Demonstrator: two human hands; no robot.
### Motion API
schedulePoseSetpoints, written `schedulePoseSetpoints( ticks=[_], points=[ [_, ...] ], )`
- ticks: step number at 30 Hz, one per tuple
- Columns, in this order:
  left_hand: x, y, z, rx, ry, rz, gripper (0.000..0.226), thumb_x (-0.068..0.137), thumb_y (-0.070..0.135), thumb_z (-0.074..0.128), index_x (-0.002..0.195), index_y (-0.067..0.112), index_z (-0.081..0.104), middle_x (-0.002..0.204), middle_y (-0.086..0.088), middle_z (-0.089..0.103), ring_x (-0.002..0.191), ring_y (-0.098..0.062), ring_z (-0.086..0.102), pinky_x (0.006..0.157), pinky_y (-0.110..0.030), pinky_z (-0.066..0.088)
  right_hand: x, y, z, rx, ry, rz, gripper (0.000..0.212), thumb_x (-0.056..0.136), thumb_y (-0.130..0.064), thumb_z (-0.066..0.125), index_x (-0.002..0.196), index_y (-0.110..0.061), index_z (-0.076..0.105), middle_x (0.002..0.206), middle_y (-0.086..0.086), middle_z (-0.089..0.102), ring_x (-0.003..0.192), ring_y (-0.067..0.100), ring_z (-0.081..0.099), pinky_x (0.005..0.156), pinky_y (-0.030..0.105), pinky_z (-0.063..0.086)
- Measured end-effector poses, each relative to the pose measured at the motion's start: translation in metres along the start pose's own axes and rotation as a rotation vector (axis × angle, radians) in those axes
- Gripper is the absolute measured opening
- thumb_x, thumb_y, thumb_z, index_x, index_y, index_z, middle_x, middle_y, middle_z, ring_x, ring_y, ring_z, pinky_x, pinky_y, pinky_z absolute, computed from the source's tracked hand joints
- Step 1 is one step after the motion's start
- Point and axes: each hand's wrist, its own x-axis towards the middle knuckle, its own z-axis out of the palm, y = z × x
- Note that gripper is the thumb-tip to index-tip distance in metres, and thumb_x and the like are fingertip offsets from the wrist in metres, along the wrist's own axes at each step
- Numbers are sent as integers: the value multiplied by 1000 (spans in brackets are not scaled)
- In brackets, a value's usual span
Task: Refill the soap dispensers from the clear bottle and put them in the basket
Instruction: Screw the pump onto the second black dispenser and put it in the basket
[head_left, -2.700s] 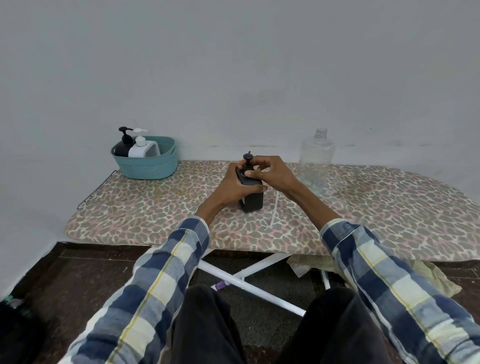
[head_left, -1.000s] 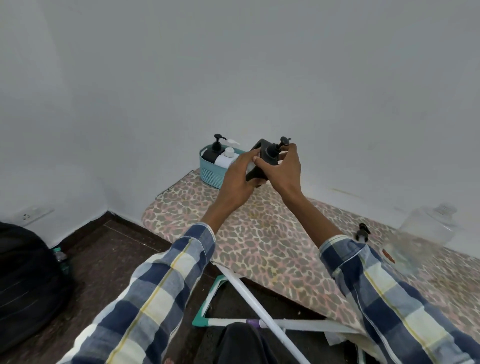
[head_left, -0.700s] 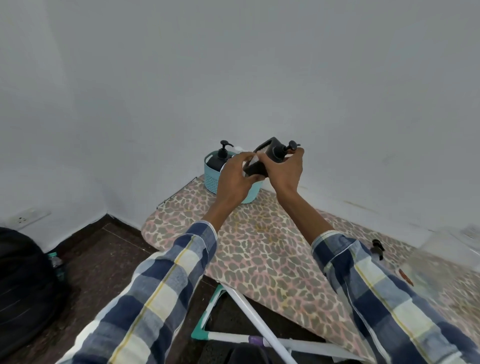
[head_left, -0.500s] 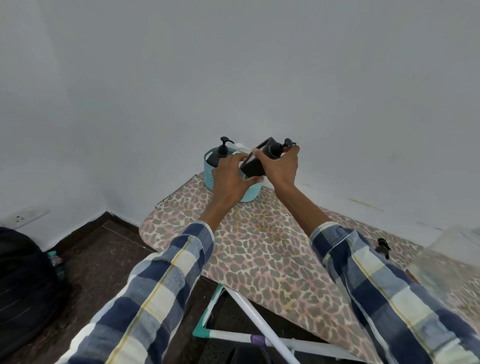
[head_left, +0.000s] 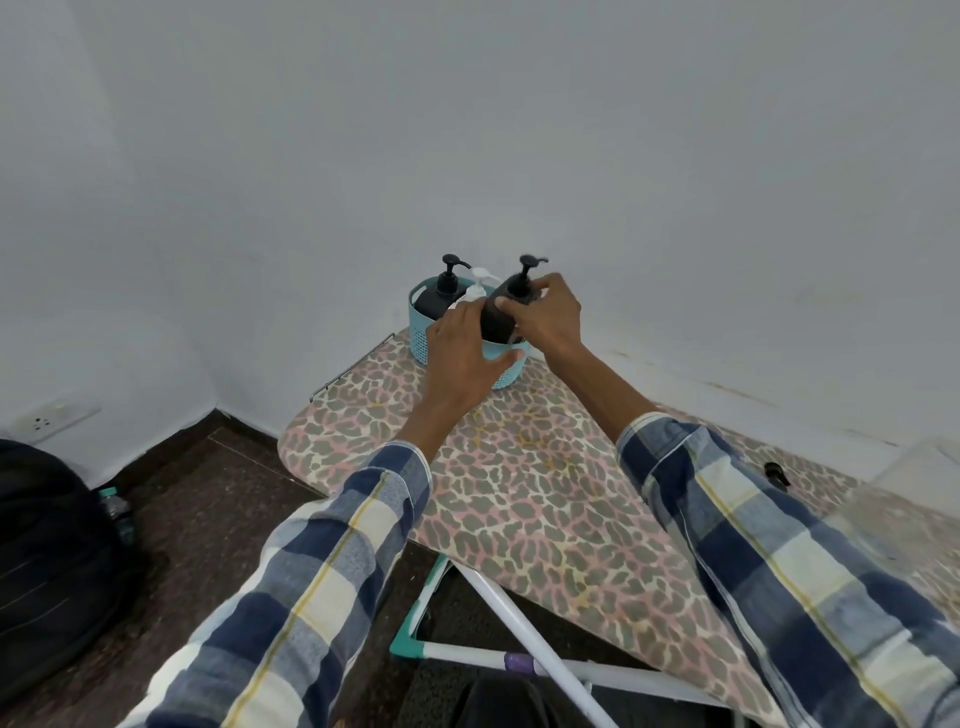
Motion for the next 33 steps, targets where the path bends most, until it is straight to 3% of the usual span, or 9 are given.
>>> schedulePoseSetpoints(
  ticks=[2, 5, 10, 14, 16, 20, 27, 30, 33],
  points=[
    [1, -2, 2, 30, -25, 17, 66, 84, 44, 88, 137, 13, 63, 136, -6, 65, 131, -28, 58, 113, -48, 42, -2, 4, 1, -62, -62, 13, 19, 86, -12, 80, 93, -17, 63, 101, 6, 69, 104, 30, 71, 94, 51, 60],
    [0, -6, 3, 72, -59, 55, 61, 84, 34, 88, 137, 14, 65, 136, -6, 62, 131, -29, 56, 113, -47, 39, -3, 11, 3, -84, -70, 2, 22, 87, -1, 72, 108, -9, 71, 104, 9, 73, 104, 28, 70, 93, 48, 59],
    [-4, -11, 5, 76, -59, 81, 63, 85, 24, 85, 143, 12, 62, 138, -7, 61, 133, -31, 55, 118, -48, 36, -2, 20, 0, -138, -132, -25, 27, 88, -1, 67, 114, -4, 74, 99, 10, 73, 92, 22, 64, 78, 33, 49],
    [-6, -8, 3, 104, -87, 101, 67, 87, 18, 82, 149, 9, 57, 143, -9, 58, 139, -33, 51, 125, -50, 31, -10, 27, -14, -83, -119, -55, 31, 89, -1, 65, 117, -8, 76, 98, 4, 68, 91, 16, 62, 85, 31, 51],
    [-8, -2, 1, 140, -125, 101, 69, 91, 16, 79, 153, 5, 52, 151, -12, 54, 148, -34, 45, 131, -55, 21, -14, 35, -23, -58, -118, -51, 29, 93, -5, 67, 120, -10, 75, 107, 3, 66, 95, 14, 63, 85, 26, 53],
    [-23, 24, 6, 191, -116, 76, 68, 92, 10, 74, 154, 2, 47, 158, -15, 45, 156, -34, 33, 134, -58, 7, -28, 57, -53, -61, -105, -60, 19, 95, -12, 69, 109, -17, 80, 112, 2, 72, 98, 15, 69, 87, 30, 55],
    [-62, 79, 31, 176, -192, 170, 64, 91, 12, 71, 150, 4, 50, 155, -18, 47, 152, -36, 38, 132, -59, 19, -63, 86, -114, -135, -133, -106, 17, 97, -9, 67, 105, -14, 82, 107, -3, 77, 87, 3, 65, 85, 28, 53],
    [-54, 73, 22, 214, -147, 110, 63, 92, 15, 70, 149, 3, 47, 155, -18, 47, 149, -37, 40, 126, -61, 28, -62, 83, -123, -121, -123, -133, 17, 99, -10, 65, 106, -14, 81, 107, -4, 76, 85, 2, 64, 81, 26, 50],
    [-41, 55, 10, 257, -117, 73, 62, 98, 23, 68, 152, 4, 44, 158, -17, 44, 151, -36, 37, 127, -62, 25, -55, 69, -117, -131, -107, -197, 16, 101, -16, 65, 108, -14, 79, 107, -3, 75, 89, 8, 66, 83, 29, 54]
  ],
)
